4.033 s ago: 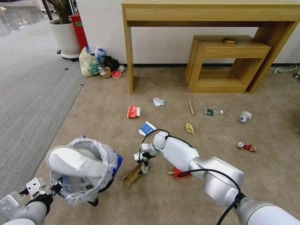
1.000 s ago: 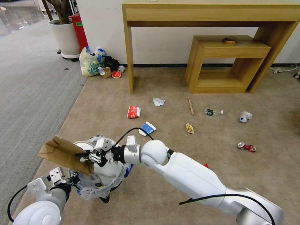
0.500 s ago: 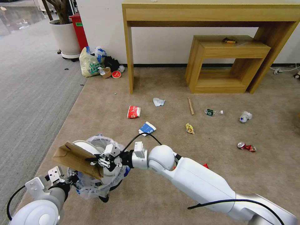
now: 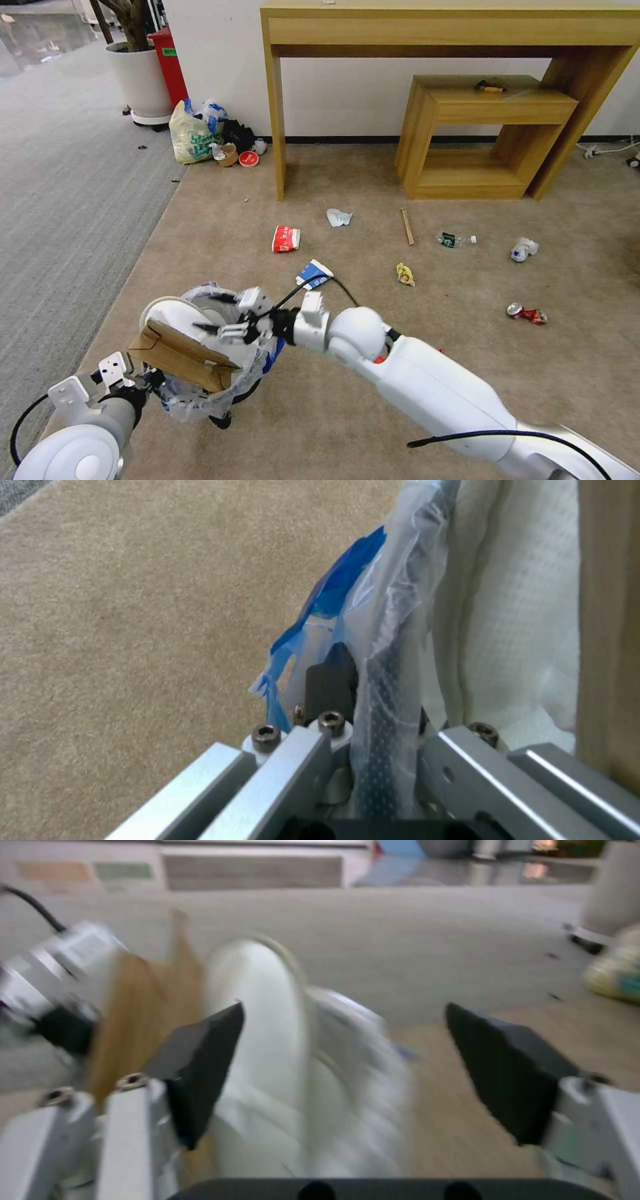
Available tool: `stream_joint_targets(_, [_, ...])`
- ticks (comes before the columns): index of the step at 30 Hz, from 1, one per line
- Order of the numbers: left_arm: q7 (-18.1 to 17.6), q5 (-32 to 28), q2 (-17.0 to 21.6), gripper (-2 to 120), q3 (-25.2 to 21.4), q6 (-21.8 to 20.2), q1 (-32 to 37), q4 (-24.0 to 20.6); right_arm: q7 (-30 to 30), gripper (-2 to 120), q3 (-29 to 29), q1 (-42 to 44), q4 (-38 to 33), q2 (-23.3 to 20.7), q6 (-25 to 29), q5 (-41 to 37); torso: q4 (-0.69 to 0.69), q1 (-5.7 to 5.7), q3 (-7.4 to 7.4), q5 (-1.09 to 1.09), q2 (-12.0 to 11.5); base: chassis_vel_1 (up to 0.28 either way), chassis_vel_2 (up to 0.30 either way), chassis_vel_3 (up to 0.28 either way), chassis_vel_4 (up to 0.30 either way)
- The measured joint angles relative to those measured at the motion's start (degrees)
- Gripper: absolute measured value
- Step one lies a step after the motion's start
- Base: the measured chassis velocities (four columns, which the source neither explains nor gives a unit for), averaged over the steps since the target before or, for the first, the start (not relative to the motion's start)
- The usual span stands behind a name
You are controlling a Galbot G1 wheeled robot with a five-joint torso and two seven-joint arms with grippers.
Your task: Pick up the trash bin and place the garbage on the floor into it.
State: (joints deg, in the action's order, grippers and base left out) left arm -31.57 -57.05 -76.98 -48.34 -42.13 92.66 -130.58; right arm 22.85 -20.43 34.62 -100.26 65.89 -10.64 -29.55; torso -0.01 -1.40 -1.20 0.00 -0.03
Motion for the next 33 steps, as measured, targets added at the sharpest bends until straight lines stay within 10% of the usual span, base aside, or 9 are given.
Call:
stream_joint_targets(16, [2.2, 1.7, -0.5, 0, -1.0, 0.0, 1.5, -0.3, 17.5, 100, 15.9, 11.1, 9.9, -16.9, 3.7, 2.8, -0.02, 0.00, 0.00, 0.02, 0.0, 0.000, 0.000, 0.000, 0.000])
stream_joint_targets(33, [2.3, 1.8, -0.8, 0, -1.1, 0.0, 3.8, -2.4, 25.2, 100, 20.0, 12.8, 36.4, -14.6, 12.4, 21.5, -0.01, 0.00, 0.00, 0.00, 0.0, 0.000, 0.000, 0.000, 0.000])
